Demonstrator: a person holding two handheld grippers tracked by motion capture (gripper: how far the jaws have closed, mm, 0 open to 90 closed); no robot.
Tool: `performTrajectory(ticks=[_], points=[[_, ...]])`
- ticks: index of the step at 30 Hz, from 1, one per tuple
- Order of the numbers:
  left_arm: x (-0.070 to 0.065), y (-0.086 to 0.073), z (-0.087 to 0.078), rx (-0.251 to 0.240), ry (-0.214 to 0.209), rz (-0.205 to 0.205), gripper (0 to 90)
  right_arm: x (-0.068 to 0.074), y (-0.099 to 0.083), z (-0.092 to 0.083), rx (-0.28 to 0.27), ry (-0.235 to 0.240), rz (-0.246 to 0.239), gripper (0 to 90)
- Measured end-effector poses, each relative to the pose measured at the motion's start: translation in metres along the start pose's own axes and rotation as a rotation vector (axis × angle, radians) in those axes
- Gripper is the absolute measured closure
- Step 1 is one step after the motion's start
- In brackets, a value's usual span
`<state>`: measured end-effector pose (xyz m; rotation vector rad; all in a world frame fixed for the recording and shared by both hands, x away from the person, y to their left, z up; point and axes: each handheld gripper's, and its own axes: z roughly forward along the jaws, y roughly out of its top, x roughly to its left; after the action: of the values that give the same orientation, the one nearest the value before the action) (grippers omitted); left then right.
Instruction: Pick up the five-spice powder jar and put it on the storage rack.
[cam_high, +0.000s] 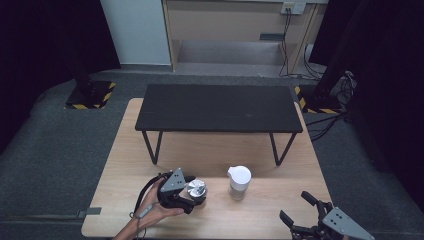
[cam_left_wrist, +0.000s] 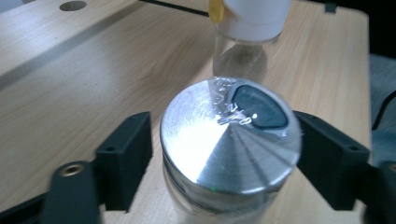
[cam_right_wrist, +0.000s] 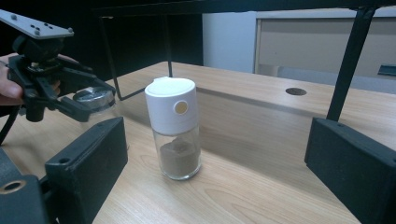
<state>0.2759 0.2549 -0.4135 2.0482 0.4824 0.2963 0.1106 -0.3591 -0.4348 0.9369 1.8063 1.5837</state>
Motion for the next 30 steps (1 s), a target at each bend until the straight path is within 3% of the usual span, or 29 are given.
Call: performTrajectory(ticks=[1,5,11,17,25,30], points=[[0.000,-0.001,0.001,-0.009,-0.005,0.003,31.0,0.000,0.000,0.000,0.000,0.001,0.000,6.2],[-0.001,0.001,-0.001,-0.013,-0.001,0.019,33.7,0.000,0.000,0.000,-0.001,0.000,0.001,6.2],[0.001,0.003,-0.005,0.001,-0.015,0.022,33.9,0.000,0.000,0.000,0.000,0.003,0.001,6.2],[0.006,0.009,-0.017,-0.017,-0.038,0.008,33.9,0.000,0.000,0.000,0.000,0.001,0.003,6.2],[0.019,0.038,-0.051,-0.051,-0.052,0.019,33.9,0.000,0.000,0.000,0.000,0.002,0.001,6.3],[0.026,0.062,-0.078,-0.089,-0.028,0.040,33.9,0.000,0.000,0.000,0.001,0.004,0.000,6.3]])
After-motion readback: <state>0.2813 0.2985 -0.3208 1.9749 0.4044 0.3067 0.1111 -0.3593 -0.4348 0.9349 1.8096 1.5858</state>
